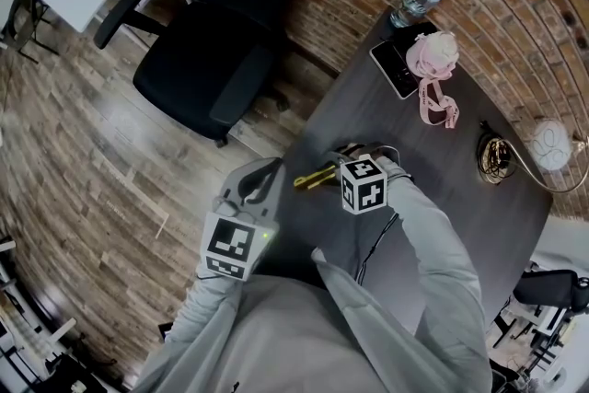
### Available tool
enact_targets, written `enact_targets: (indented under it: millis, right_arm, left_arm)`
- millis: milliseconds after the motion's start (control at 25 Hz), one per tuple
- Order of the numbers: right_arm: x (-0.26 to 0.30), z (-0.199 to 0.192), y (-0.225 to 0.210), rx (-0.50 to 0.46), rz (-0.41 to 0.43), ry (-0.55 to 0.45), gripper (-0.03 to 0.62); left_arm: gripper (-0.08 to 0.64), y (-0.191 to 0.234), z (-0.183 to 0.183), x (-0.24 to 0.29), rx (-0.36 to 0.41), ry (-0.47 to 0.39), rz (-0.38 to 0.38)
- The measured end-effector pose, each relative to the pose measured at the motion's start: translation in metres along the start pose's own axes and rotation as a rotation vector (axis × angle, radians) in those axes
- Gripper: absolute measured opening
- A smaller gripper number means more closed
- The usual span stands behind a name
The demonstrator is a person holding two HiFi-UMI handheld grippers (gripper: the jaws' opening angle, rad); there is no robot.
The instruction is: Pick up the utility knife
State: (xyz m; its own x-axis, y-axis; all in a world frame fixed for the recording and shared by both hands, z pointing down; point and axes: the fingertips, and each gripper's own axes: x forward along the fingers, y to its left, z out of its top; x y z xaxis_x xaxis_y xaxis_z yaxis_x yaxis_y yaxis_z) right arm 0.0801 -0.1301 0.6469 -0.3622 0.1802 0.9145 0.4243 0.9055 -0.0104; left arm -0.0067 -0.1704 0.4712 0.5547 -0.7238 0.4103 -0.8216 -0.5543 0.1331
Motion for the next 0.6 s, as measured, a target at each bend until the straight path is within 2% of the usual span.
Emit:
enact_targets:
  millis: [320,600]
  right_arm:
    - [-0.002,0.004,0.007,0.041,-0.021,-0.022,0.129]
    - [-0.017,0.017,0.006,0.12,-0.097,-0.079,0.127]
  left_arm:
    - [0.018,0.001,0.003,-0.006,0.004,-0.012,0.004]
    - [0.018,-0.001,0.009,-0.014,0.019,-0.029,-0.003]
